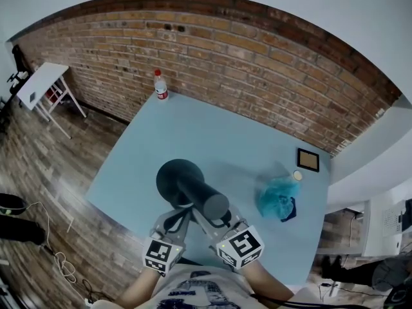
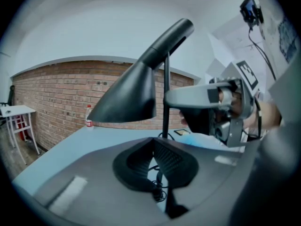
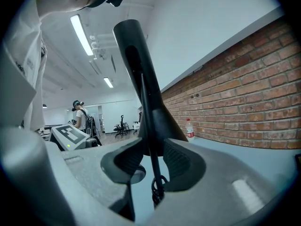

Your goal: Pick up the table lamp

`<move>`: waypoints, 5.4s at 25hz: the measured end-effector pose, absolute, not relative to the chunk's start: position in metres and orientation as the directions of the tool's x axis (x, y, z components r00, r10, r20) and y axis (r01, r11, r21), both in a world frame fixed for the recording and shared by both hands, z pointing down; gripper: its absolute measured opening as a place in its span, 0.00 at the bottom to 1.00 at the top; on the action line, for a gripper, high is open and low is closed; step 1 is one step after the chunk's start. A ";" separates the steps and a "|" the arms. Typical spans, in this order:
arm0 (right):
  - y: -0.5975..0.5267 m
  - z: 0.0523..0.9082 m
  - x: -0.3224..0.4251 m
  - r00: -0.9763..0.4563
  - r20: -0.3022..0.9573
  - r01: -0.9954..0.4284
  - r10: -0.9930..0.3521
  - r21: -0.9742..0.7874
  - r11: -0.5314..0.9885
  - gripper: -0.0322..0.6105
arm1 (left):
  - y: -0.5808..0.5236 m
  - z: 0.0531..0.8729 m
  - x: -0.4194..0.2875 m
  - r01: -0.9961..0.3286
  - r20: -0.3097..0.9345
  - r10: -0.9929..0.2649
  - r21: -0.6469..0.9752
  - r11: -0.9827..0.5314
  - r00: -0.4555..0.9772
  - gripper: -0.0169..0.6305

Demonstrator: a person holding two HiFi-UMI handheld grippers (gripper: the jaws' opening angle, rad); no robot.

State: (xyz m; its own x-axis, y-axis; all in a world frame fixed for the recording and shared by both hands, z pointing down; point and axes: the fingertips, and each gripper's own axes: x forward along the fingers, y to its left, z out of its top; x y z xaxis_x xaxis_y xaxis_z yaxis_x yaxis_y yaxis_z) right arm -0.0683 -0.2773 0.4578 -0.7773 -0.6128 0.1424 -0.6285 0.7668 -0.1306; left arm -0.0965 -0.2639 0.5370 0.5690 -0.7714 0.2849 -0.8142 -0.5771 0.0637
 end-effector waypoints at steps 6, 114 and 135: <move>-0.281 0.454 -0.069 -0.790 0.119 -0.613 -0.602 -0.120 0.781 0.25 | -0.263 0.541 -0.096 -0.816 0.307 -0.764 0.087 -0.571 0.567 0.01; -0.271 0.448 -0.072 -0.869 0.059 -0.493 -0.492 -0.195 0.848 0.12 | -0.259 0.646 -0.051 -0.688 0.368 -0.617 0.094 -0.720 0.696 0.09; -0.269 0.412 -0.055 -0.854 0.014 -0.516 -0.520 -0.147 0.843 0.12 | -0.267 0.609 -0.042 -0.678 0.337 -0.627 0.049 -0.733 0.702 0.09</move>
